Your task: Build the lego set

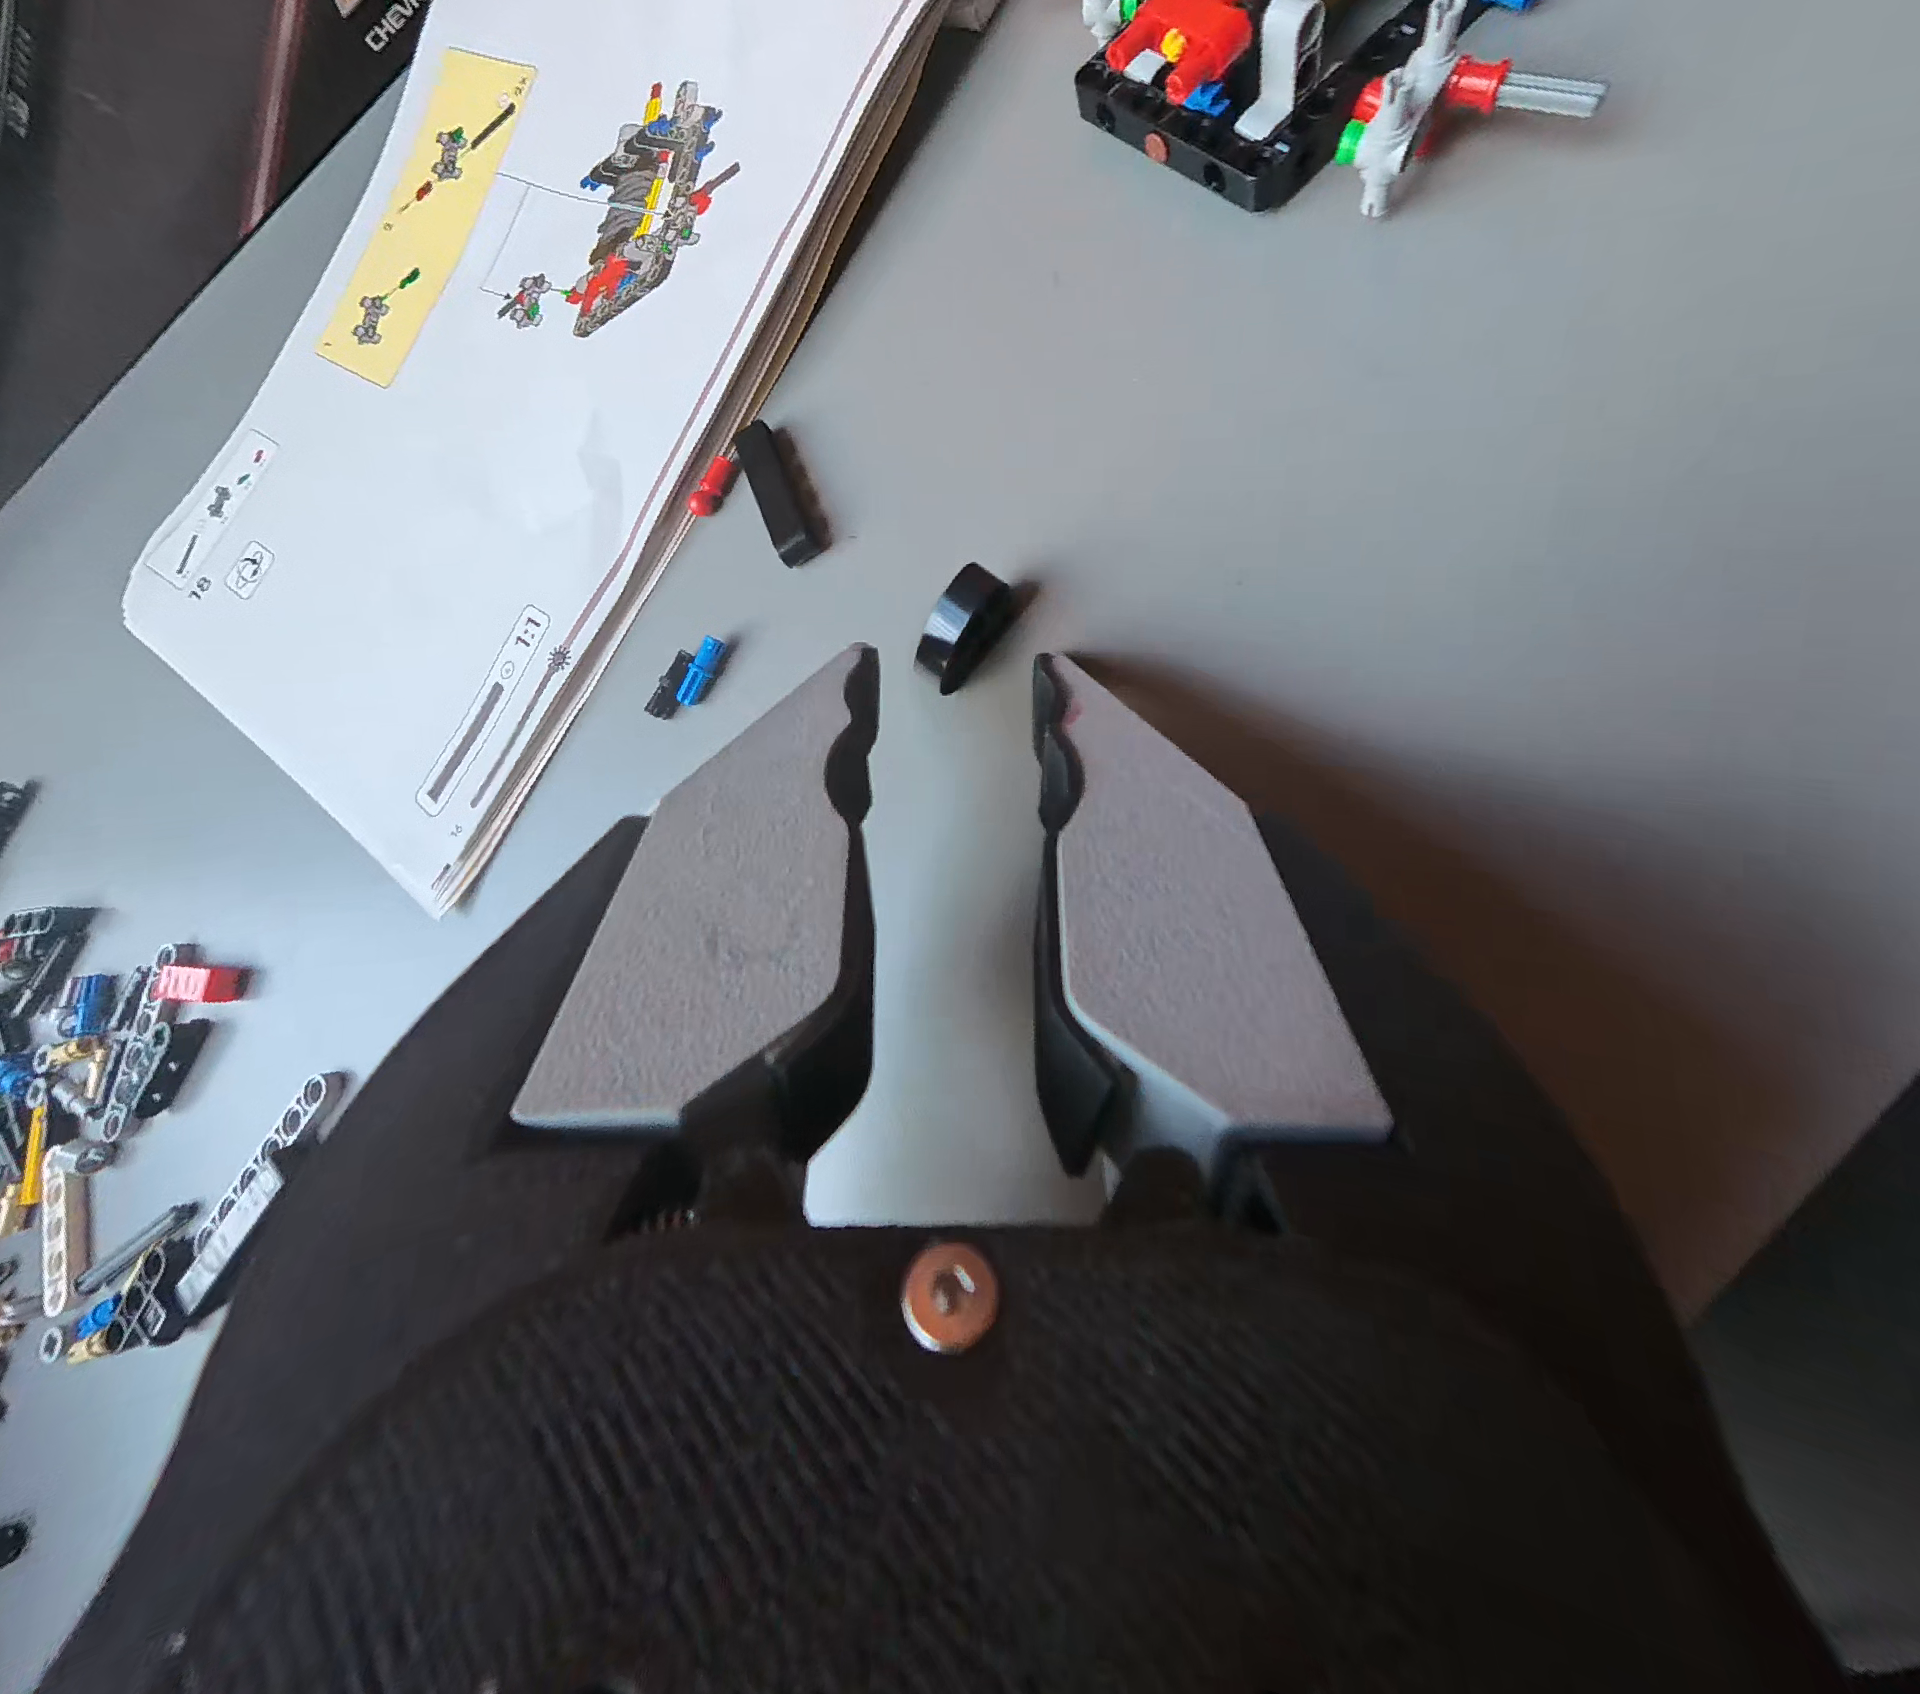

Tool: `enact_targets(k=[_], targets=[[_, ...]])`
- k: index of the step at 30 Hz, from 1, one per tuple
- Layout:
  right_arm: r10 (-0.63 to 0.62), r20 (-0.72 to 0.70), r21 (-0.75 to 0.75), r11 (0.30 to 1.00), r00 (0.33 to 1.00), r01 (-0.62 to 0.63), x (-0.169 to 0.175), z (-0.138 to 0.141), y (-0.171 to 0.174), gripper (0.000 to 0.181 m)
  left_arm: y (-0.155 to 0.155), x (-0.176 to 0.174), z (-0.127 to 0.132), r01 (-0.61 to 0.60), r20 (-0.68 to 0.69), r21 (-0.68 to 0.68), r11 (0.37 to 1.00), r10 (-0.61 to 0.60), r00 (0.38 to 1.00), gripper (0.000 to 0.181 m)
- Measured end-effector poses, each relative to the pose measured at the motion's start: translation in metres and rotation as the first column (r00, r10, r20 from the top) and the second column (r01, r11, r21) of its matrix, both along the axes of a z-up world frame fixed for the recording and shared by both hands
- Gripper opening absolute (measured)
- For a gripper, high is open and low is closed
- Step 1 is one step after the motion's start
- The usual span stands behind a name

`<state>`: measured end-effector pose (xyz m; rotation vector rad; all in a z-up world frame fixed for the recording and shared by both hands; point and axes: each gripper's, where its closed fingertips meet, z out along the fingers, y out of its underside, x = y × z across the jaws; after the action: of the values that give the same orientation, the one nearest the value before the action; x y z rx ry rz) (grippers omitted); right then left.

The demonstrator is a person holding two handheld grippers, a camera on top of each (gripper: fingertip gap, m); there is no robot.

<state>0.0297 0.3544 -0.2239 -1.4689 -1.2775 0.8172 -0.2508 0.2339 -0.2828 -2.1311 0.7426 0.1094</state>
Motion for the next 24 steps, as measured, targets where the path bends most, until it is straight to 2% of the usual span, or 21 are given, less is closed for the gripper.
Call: enact_targets(k=[10,13,16,17,19,21,23,24], targets=[[0.026,0.025,0.029,0.999,0.999,-0.027,-0.003,-0.003,-0.005,0.001,0.002,0.006,-0.002,0.043,0.107,-0.068,0.997,-0.035,0.994,0.03],[0.011,-0.022,0.035,0.999,1.0,-0.01,-0.005,0.005,-0.006,0.019,0.004,0.005,-0.001,0.027,0.1,-0.055,0.998,-0.021,0.995,0.039],[0.104,-0.056,-0.037,0.994,0.993,-0.106,-0.011,0.01,-0.024,0.012,0.005,0.003,0.003,0.011,0.118,-0.036,0.999,-0.006,0.993,0.04],[0.111,-0.058,-0.039,0.993,0.992,-0.114,-0.012,0.01,-0.026,0.016,0.005,0.003,0.005,0.01,0.127,-0.029,1.0,-0.006,0.992,0.037],[0.053,-0.067,-0.042,0.998,0.996,-0.056,-0.012,0.011,-0.019,0.053,0.007,-0.001,0.009,-0.016,0.141,-0.008,1.0,0.017,0.99,0.037],[0.068,-0.061,-0.085,0.994,0.996,-0.073,-0.013,0.008,-0.02,0.041,0.007,-0.002,0.013,-0.019,0.171,0.012,1.0,0.017,0.985,0.032],[0.089,-0.024,-0.147,0.985,0.996,-0.091,-0.014,-0.002,-0.02,0.038,0.007,-0.003,0.017,-0.024,0.201,0.023,0.999,0.019,0.979,0.036],[0.116,-0.011,-0.189,0.975,0.993,-0.116,-0.015,-0.006,-0.023,0.031,0.007,-0.004,0.018,-0.03,0.213,0.022,0.999,0.025,0.977,0.038]])
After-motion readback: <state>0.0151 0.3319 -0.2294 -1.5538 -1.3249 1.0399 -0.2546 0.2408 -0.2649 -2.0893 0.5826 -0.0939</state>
